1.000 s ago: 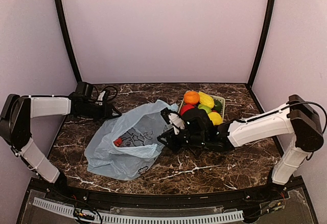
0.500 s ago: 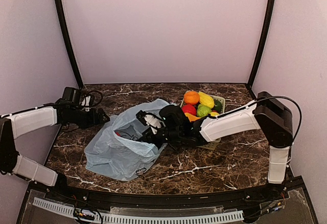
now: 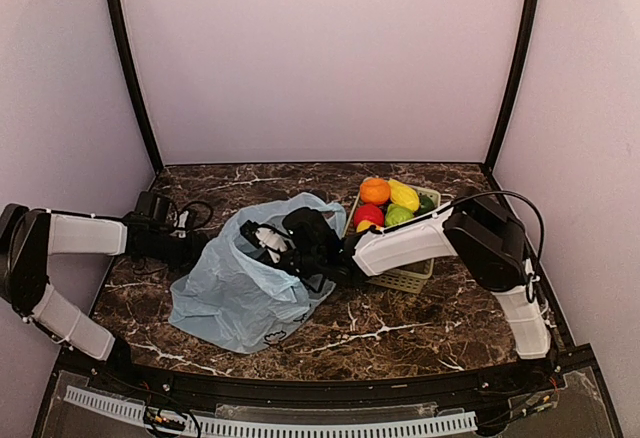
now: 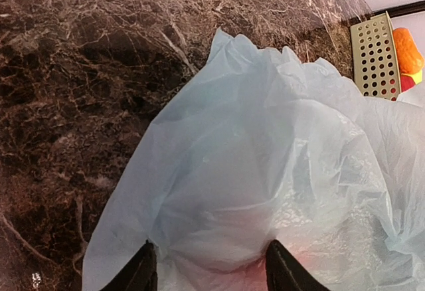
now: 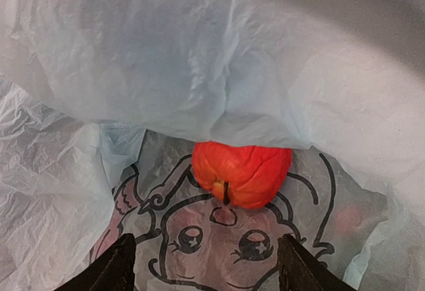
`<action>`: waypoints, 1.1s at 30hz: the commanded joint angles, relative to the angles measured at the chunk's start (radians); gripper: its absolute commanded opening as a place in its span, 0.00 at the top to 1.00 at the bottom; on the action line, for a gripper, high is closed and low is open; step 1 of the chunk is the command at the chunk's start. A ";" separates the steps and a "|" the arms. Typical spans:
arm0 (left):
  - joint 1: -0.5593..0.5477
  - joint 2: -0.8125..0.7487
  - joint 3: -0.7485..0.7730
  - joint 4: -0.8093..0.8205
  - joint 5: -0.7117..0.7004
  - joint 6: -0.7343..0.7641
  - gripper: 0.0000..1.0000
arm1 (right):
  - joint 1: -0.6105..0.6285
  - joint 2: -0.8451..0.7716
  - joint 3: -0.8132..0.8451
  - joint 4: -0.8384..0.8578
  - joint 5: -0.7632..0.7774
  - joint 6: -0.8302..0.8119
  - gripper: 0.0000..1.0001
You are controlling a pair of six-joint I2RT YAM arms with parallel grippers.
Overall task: Untie the knot of the plastic bag and take out the fruit
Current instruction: Reach into the gripper in the takeout bag, then pick up the fake fruit from the takeout bag.
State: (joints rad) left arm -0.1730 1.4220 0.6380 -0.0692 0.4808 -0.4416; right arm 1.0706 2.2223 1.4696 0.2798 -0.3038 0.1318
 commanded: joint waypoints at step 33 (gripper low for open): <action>-0.181 0.084 0.058 0.092 0.159 0.055 0.93 | -0.019 0.176 0.185 -0.042 -0.104 -0.094 0.50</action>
State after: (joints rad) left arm -0.3511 1.5303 0.6609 0.0628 0.6792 -0.4244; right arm 1.0573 2.4191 1.6772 0.2165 -0.4255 0.0483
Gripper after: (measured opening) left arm 0.102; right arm 0.579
